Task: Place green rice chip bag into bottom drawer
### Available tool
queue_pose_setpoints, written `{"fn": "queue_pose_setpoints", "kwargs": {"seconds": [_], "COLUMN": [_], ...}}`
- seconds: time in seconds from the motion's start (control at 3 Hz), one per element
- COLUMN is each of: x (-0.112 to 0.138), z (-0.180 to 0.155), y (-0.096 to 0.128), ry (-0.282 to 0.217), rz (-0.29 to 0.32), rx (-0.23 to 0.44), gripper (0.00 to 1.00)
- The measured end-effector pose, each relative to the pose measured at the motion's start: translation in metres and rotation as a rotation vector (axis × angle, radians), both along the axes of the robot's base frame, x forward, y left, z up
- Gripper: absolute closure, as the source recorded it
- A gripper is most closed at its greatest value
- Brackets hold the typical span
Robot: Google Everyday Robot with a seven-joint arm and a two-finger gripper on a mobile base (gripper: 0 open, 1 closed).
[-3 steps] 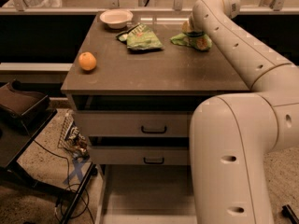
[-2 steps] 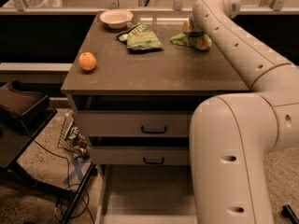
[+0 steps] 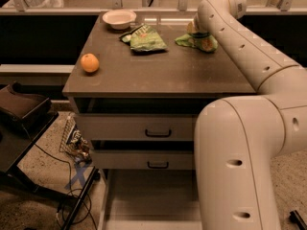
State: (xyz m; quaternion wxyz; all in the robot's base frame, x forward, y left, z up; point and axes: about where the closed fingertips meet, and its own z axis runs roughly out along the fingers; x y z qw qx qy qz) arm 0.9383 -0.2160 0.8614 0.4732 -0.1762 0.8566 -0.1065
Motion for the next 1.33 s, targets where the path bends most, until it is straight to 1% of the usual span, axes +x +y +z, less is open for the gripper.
{"fn": "queue_pose_setpoints", "kwargs": {"seconds": [1.33], "x": [-0.0001], "z": [0.0001], "y": [0.0000], "ry": [0.000], "rz": [0.000], "rx": [0.000], "gripper": [1.00]}}
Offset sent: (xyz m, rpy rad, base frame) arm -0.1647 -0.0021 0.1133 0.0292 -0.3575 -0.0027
